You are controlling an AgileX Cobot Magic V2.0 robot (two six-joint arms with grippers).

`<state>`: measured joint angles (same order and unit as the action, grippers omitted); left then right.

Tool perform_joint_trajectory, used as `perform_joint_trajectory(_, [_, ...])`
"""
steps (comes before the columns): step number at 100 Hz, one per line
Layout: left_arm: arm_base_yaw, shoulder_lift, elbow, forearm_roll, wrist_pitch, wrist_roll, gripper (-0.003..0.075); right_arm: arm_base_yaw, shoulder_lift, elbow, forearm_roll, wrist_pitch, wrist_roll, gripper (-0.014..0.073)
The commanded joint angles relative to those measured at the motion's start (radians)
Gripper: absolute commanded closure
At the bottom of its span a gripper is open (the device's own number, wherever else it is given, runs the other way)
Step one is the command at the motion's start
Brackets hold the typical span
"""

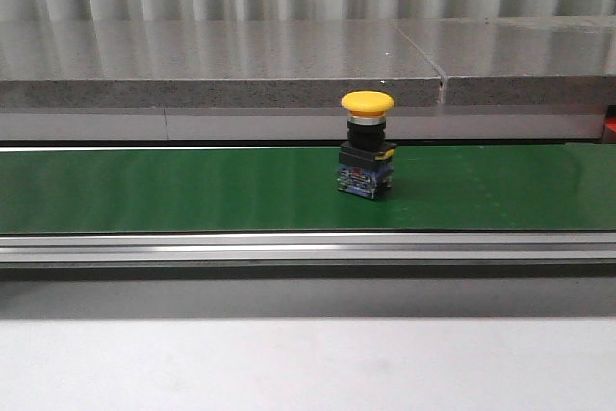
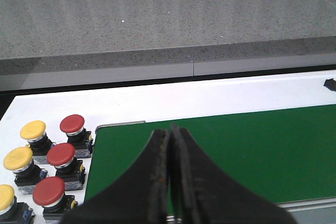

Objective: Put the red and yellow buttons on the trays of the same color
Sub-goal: 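Lift the red button and lower it into the red tray, then grasp the yellow button at the belt's far end with the right gripper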

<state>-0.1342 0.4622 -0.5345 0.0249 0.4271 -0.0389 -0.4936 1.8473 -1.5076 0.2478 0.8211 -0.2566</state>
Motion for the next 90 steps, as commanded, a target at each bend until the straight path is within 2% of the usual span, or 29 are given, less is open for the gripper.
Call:
perform_joint_trajectory(1, [-0.008, 0.003, -0.028, -0.007, -0.080, -0.003, 0.0740, 0.027, -0.138, -0.034, 0.012, 0.023, -0.034, -0.0040])
perform_joint_trajectory(33, [-0.008, 0.003, -0.028, -0.007, -0.080, -0.003, 0.0740, 0.164, -0.353, -0.013, 0.012, 0.227, -0.065, -0.0040])
perform_joint_trajectory(66, [-0.008, 0.003, -0.028, -0.007, -0.080, -0.003, 0.0740, 0.352, -0.532, 0.311, 0.011, 0.143, -0.085, -0.0040])
perform_joint_trajectory(90, [-0.008, 0.003, -0.028, -0.007, -0.080, -0.003, 0.0740, 0.507, -0.549, 0.470, 0.011, 0.080, -0.111, -0.0040])
